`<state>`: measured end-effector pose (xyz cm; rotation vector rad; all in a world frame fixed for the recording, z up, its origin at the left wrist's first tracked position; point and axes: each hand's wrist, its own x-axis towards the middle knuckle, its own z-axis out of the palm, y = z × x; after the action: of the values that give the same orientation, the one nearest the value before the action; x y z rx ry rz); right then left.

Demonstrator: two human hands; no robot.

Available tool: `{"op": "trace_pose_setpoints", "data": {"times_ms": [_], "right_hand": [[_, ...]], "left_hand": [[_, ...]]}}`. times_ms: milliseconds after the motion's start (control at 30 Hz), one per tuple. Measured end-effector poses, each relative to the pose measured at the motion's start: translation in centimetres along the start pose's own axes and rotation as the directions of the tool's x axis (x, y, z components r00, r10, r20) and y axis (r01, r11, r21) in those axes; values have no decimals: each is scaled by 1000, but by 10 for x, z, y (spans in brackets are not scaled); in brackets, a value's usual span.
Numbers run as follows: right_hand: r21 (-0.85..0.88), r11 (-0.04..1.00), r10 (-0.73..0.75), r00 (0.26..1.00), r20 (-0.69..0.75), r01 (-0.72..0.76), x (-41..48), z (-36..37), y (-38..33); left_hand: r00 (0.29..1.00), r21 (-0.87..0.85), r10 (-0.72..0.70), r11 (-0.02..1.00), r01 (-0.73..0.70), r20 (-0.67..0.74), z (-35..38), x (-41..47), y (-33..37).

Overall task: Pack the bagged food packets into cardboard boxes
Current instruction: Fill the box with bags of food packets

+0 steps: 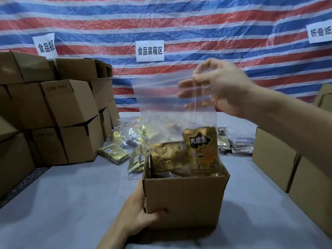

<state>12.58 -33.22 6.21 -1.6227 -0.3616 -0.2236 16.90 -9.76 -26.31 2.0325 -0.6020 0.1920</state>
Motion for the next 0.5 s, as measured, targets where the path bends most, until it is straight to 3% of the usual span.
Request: {"op": "trace_pose_setpoints", "data": {"times_ms": [167, 333, 400, 500], "right_hand": [[-77, 991, 113, 991, 76, -108, -15, 0, 38], [-453, 886, 254, 923, 289, -102, -36, -3, 75], [-403, 912, 219, 921, 324, -75, -37, -6, 74], [-134, 988, 110, 953, 281, -75, -31, -10, 61]], "left_hand": [[1000, 6, 8, 1000, -8, -15, 0, -1, 4], [1000, 2, -4, 1000, 4, -29, -1, -1, 6], [1000, 6, -1, 1000, 1, -25, -1, -1, 7], [1000, -1, 10, 1000, -10, -15, -2, -1, 8]]}}
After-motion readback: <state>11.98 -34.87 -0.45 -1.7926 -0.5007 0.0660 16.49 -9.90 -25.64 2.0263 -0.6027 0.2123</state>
